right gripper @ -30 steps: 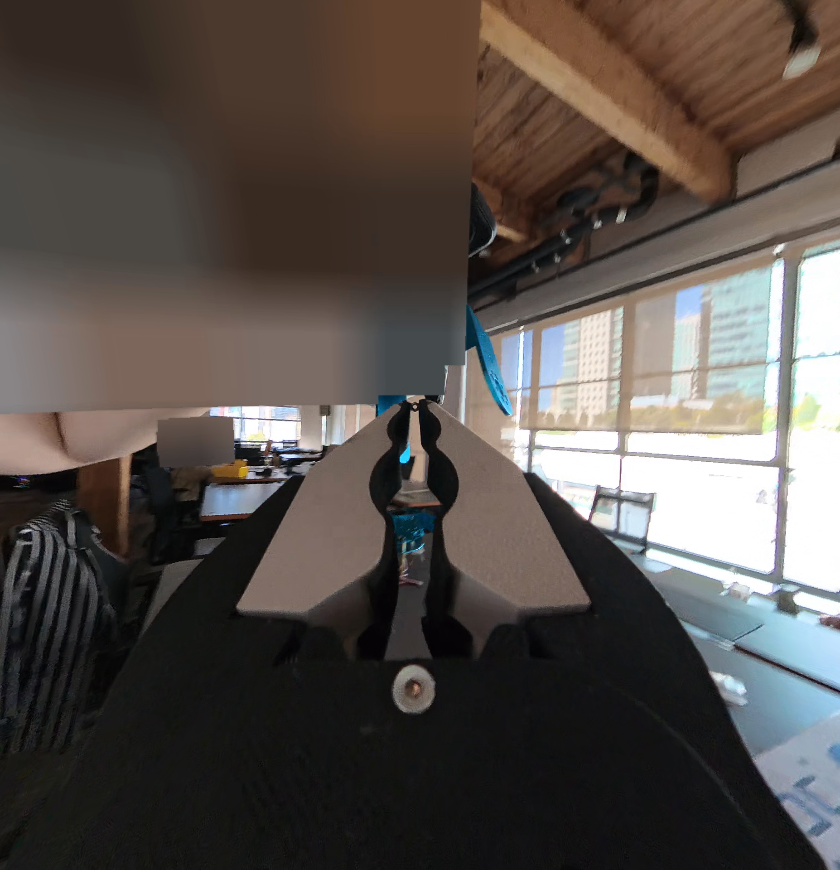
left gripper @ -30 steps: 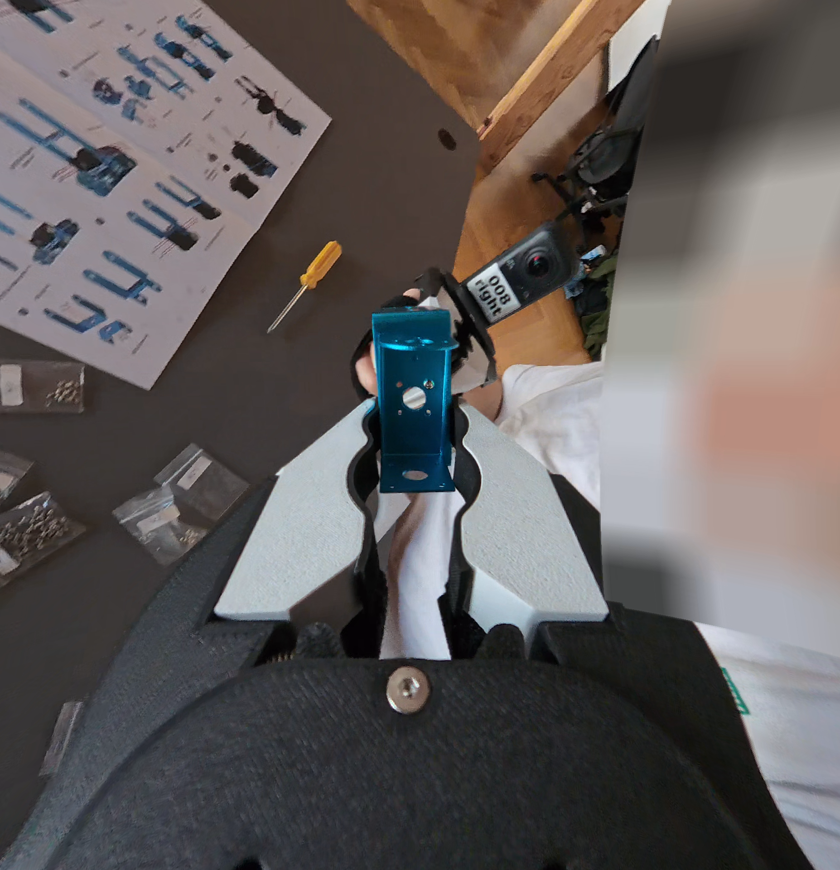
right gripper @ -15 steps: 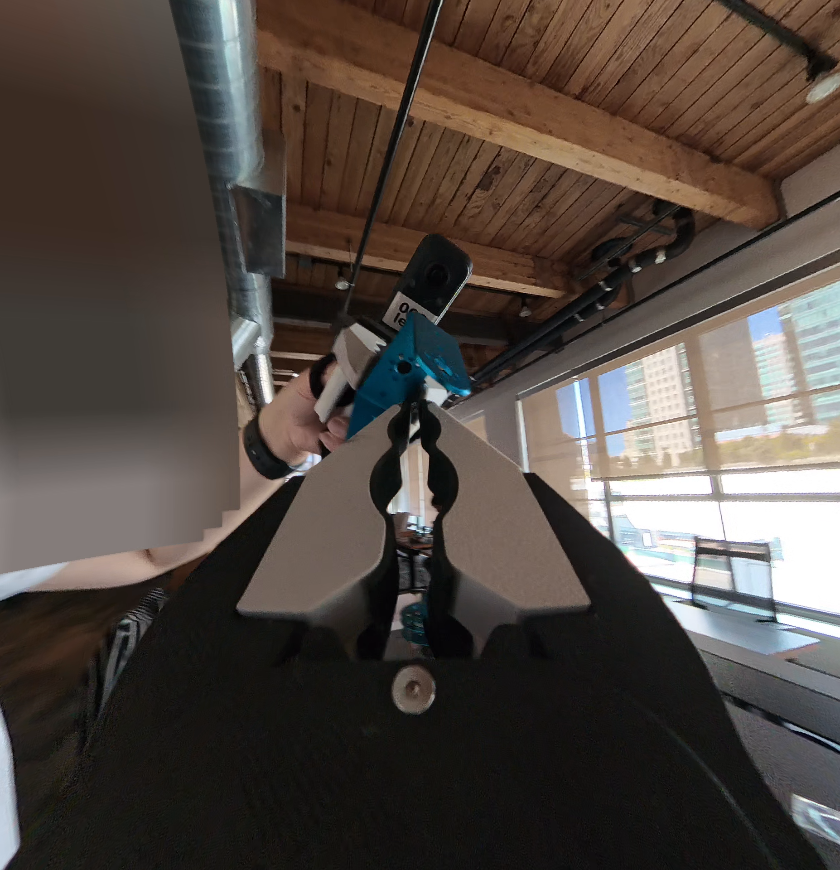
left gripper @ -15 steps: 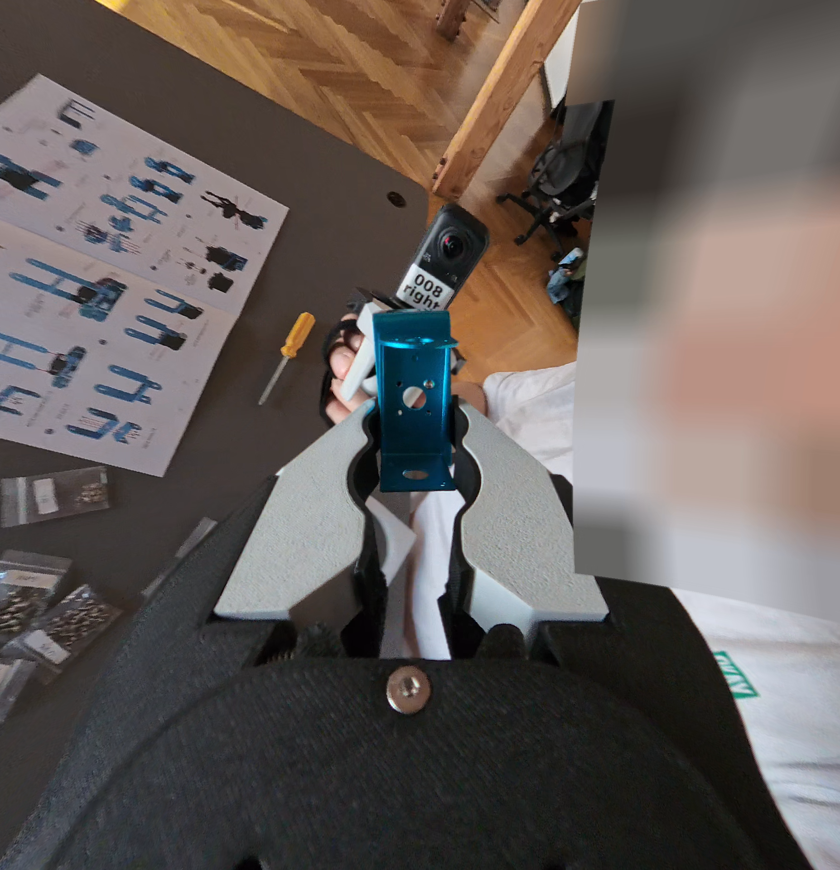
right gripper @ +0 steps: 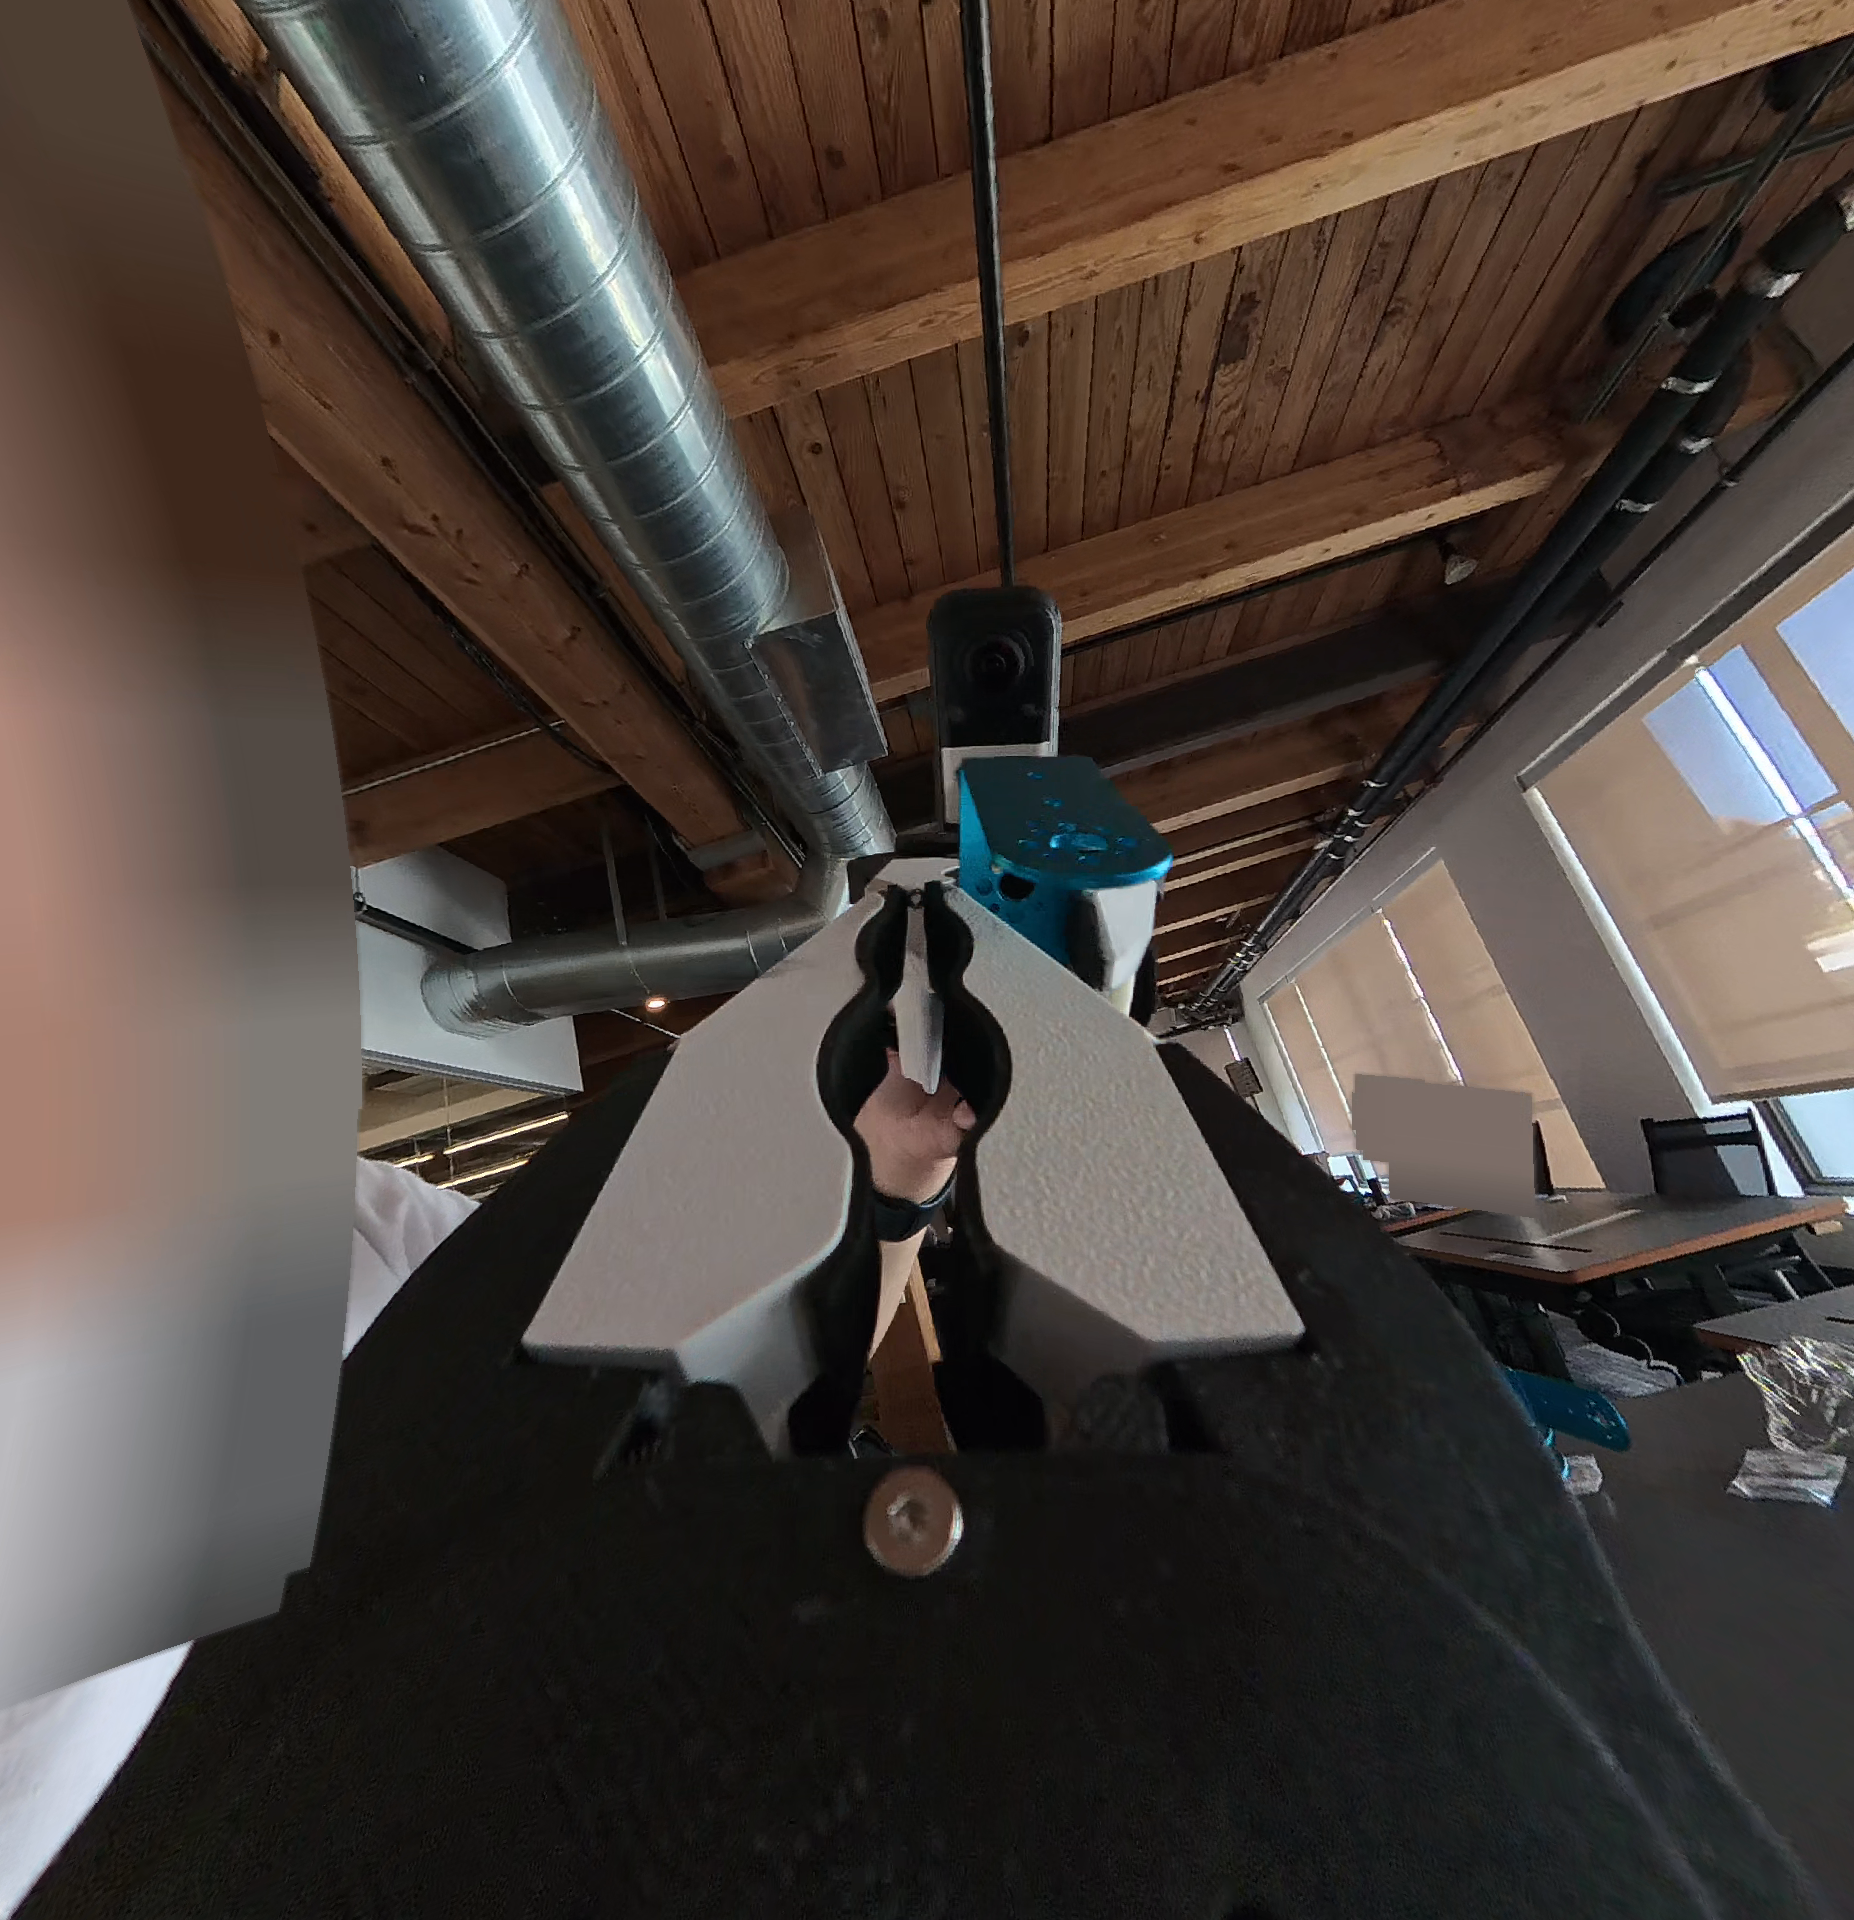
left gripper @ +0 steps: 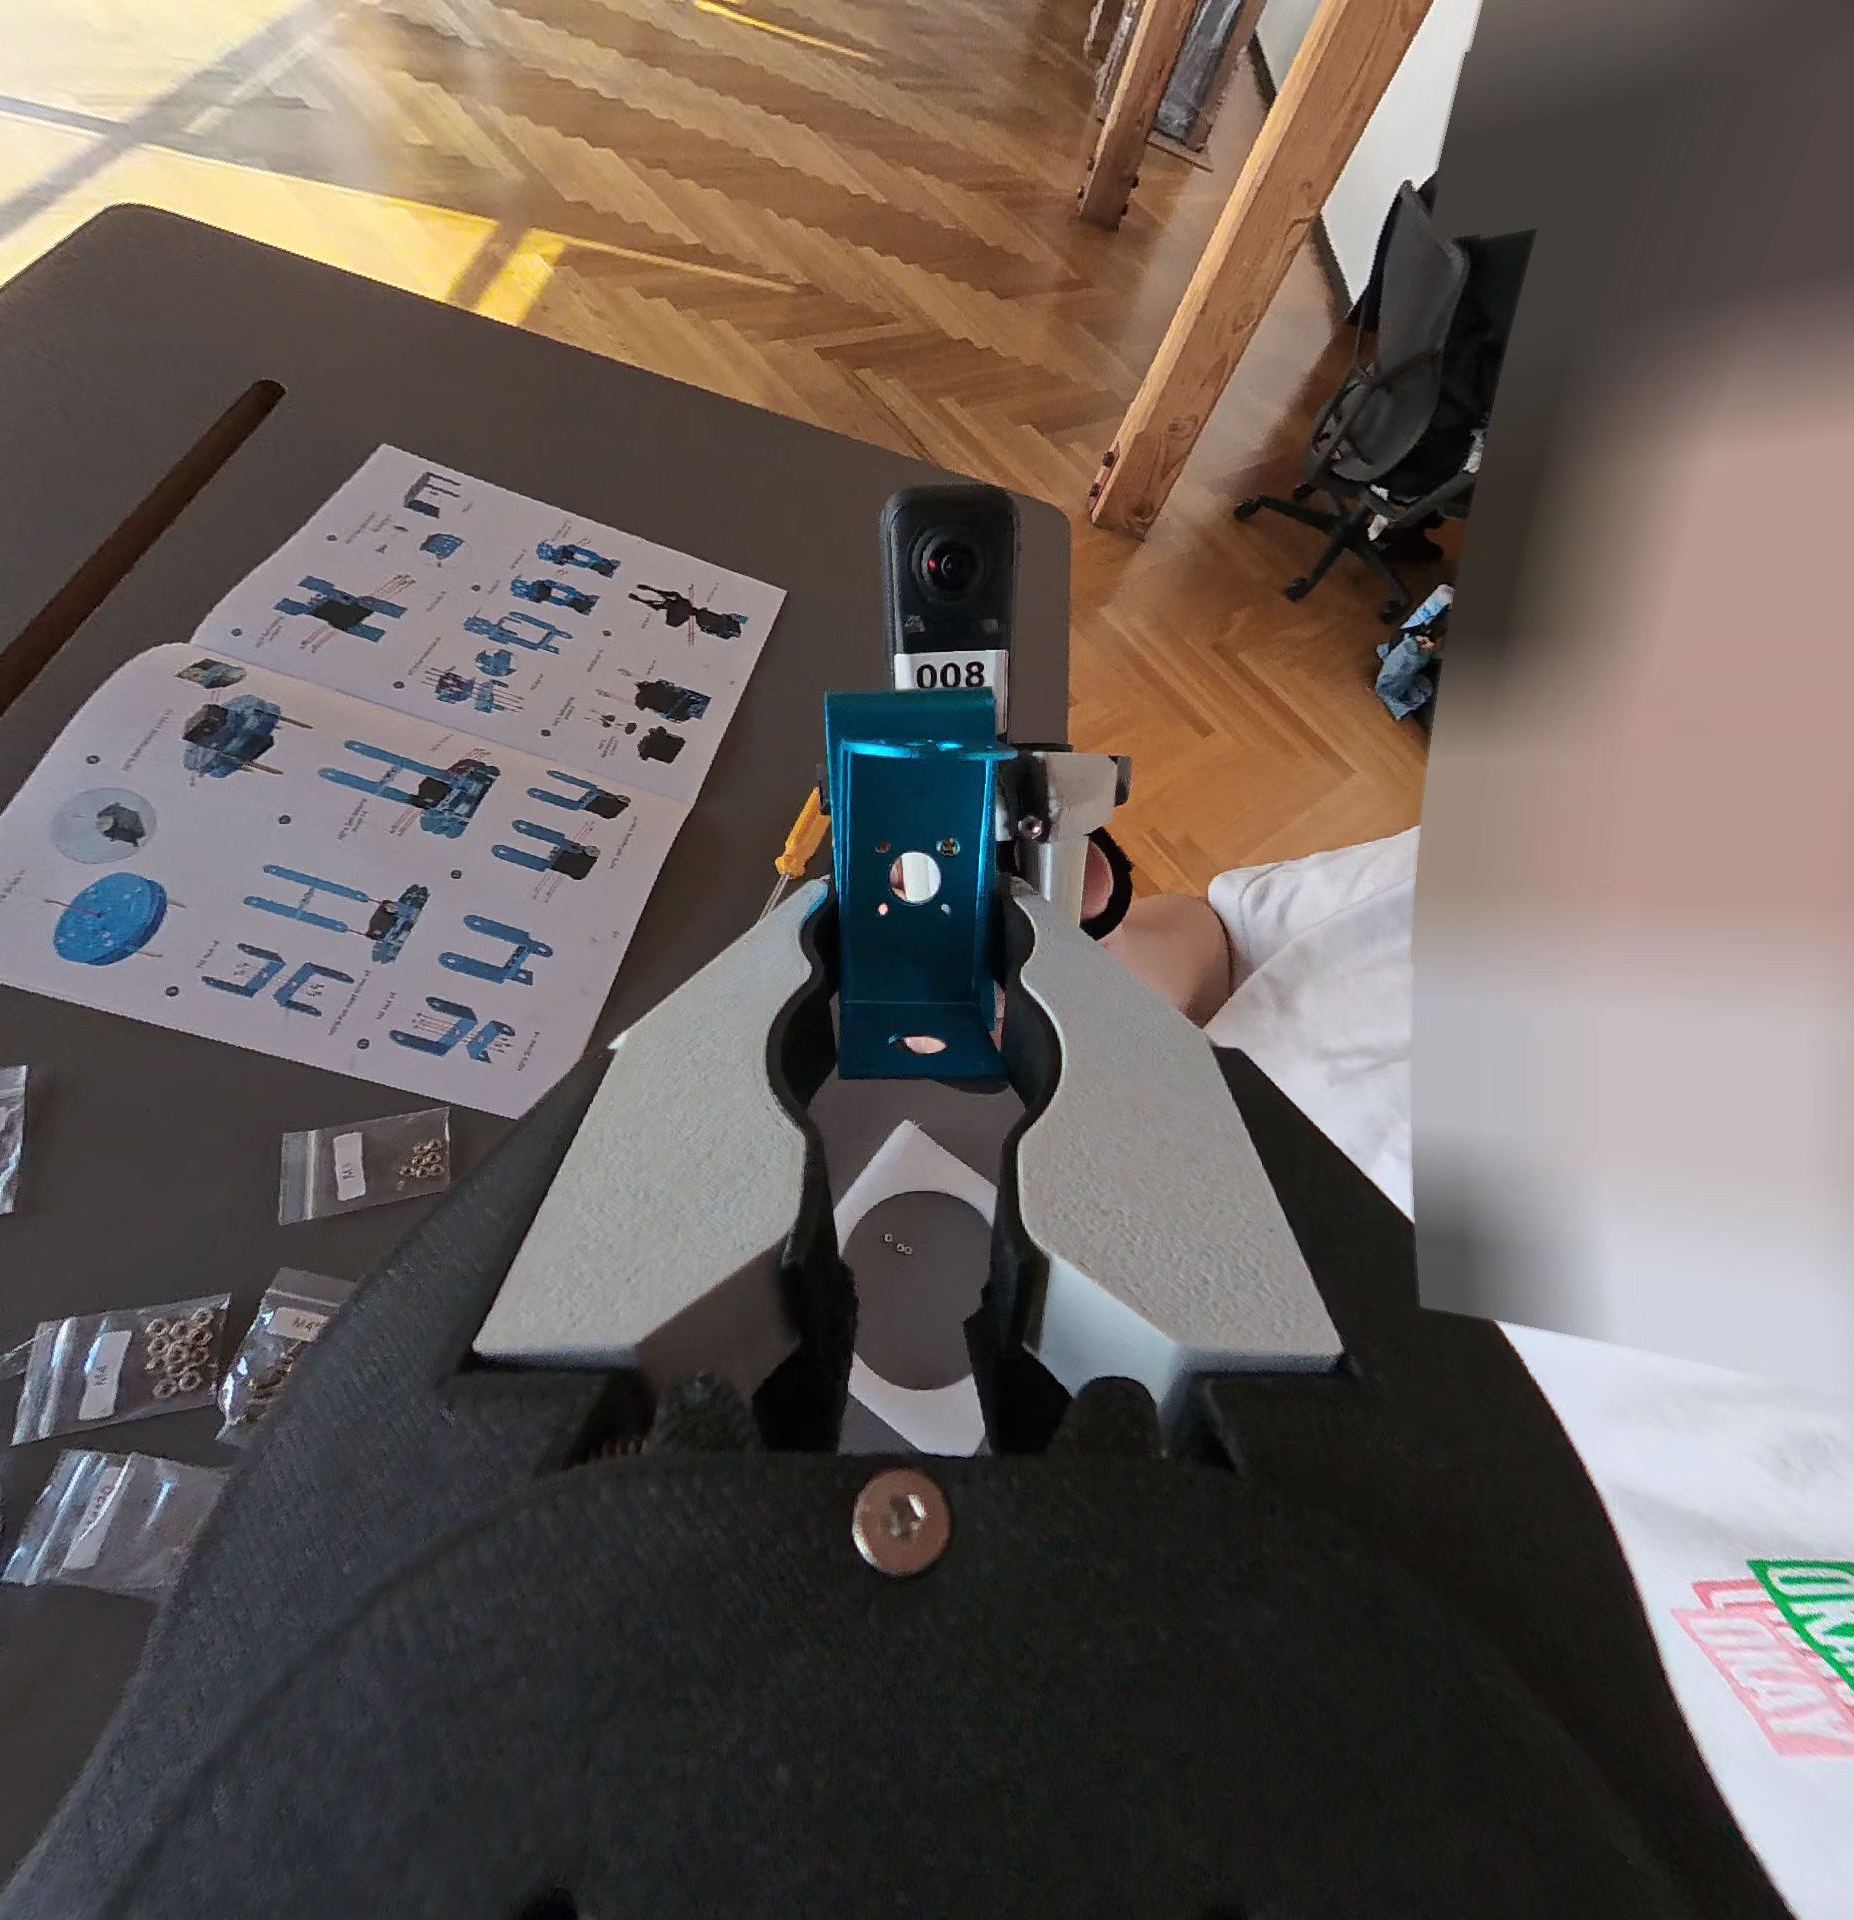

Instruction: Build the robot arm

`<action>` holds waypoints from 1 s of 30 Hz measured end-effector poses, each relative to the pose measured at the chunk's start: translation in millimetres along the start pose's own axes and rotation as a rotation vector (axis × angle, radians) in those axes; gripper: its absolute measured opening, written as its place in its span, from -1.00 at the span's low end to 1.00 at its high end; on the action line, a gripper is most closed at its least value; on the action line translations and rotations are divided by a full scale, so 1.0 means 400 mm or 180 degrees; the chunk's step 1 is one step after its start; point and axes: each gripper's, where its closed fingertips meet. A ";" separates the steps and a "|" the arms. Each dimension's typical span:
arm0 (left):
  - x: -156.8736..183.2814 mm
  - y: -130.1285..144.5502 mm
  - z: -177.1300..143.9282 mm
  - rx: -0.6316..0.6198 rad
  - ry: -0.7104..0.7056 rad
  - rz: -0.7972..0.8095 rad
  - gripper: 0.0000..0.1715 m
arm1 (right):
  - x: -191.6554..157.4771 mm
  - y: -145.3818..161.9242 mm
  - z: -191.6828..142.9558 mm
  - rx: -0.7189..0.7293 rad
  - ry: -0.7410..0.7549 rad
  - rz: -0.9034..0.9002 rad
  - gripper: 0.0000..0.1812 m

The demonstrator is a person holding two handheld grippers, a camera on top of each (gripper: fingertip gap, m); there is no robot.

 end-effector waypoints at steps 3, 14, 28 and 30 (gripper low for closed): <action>-0.007 0.000 0.001 0.0035 -0.0033 -0.0026 -0.69 | 0.015 -0.003 -0.004 0.0058 0.0102 0.0038 -0.99; -0.041 0.026 0.003 0.0165 -0.0276 0.0060 -0.69 | 0.087 0.030 -0.042 0.0175 0.0360 0.0593 -0.99; -0.059 0.034 -0.002 0.0228 -0.0553 0.0427 -0.70 | 0.092 0.043 -0.021 0.0173 0.0109 0.1116 -0.99; -0.058 0.034 -0.001 0.0256 -0.0540 0.0448 -0.70 | 0.099 0.050 -0.019 0.0152 0.0148 0.1208 -0.99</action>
Point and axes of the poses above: each gripper's, where its closed fingertips meet, z out along the fingers, y out of its underside, x = y × z across the jaws, and after that the axes turned 7 degrees about -y, right-handed
